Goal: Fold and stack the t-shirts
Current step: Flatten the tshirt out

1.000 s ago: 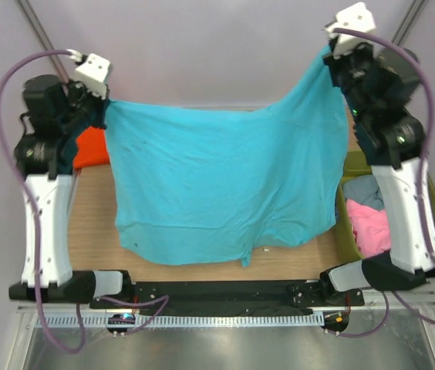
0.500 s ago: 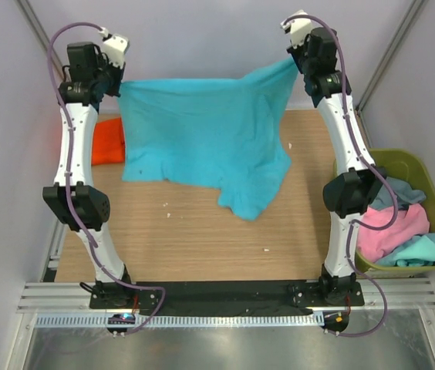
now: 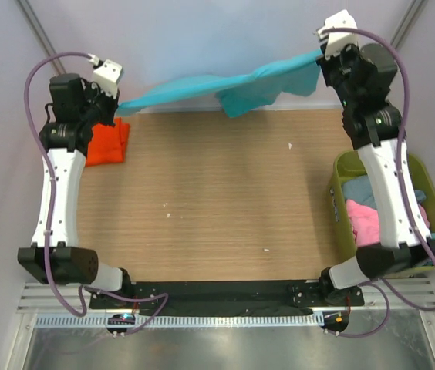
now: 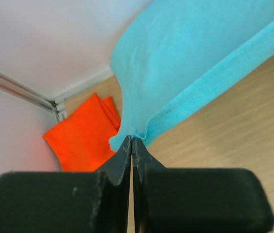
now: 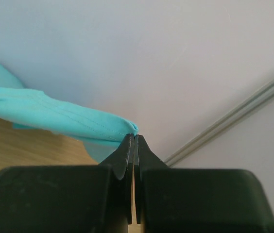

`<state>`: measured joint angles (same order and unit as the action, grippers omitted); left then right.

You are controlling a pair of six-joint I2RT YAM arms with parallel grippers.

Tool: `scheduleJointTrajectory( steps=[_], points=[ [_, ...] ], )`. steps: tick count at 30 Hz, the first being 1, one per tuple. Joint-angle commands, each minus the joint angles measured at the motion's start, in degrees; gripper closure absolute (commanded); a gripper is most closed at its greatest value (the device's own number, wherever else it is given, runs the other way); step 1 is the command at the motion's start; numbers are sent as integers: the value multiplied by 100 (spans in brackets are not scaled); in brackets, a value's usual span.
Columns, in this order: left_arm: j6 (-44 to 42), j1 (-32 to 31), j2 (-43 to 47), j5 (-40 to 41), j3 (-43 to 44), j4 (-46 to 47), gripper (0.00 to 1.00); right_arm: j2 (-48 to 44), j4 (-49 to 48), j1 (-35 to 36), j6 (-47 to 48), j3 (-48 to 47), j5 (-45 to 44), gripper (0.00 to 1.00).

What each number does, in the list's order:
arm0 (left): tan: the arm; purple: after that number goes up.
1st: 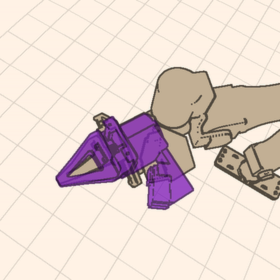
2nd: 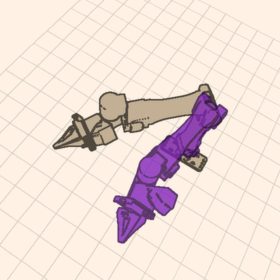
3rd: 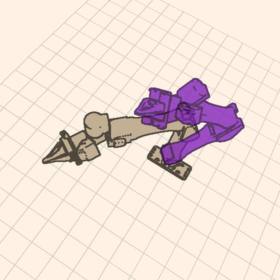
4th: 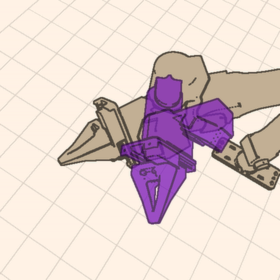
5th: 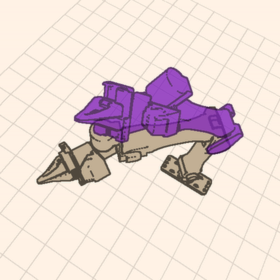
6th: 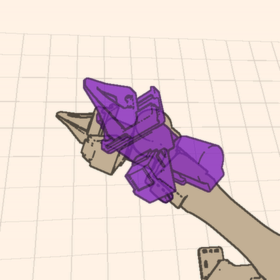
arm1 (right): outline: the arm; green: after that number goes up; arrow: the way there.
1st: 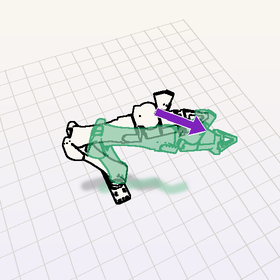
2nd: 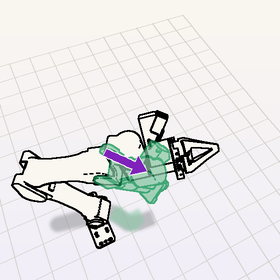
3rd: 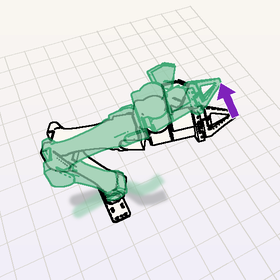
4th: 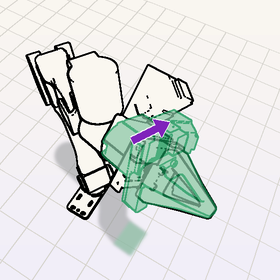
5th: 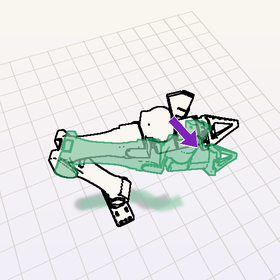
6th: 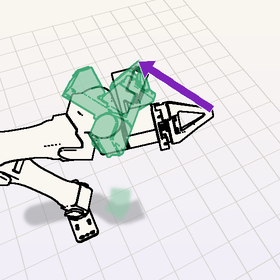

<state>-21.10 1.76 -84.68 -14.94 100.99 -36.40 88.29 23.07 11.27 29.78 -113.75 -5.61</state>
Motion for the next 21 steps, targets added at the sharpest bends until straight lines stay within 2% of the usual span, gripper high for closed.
scheduleJointTrajectory(
  steps=[1,5,9,12,21],
  points=[
    [-52,35,610,-211,-781,46,100,-917,241,121,-130,1072,147,99],
    [-254,26,1032,-343,-1520,-454,100,-1639,724,191,-306,2277,279,99],
    [-316,26,1393,-535,-2205,-964,100,-2131,1365,271,-701,3523,893,99],
    [-281,35,1639,-799,-2654,-1306,100,-2369,1743,429,-894,4122,1166,99],
    [-315,35,1973,-1116,-3445,-2063,100,-2641,2623,692,-1203,4932,1756,99]
  ],
)
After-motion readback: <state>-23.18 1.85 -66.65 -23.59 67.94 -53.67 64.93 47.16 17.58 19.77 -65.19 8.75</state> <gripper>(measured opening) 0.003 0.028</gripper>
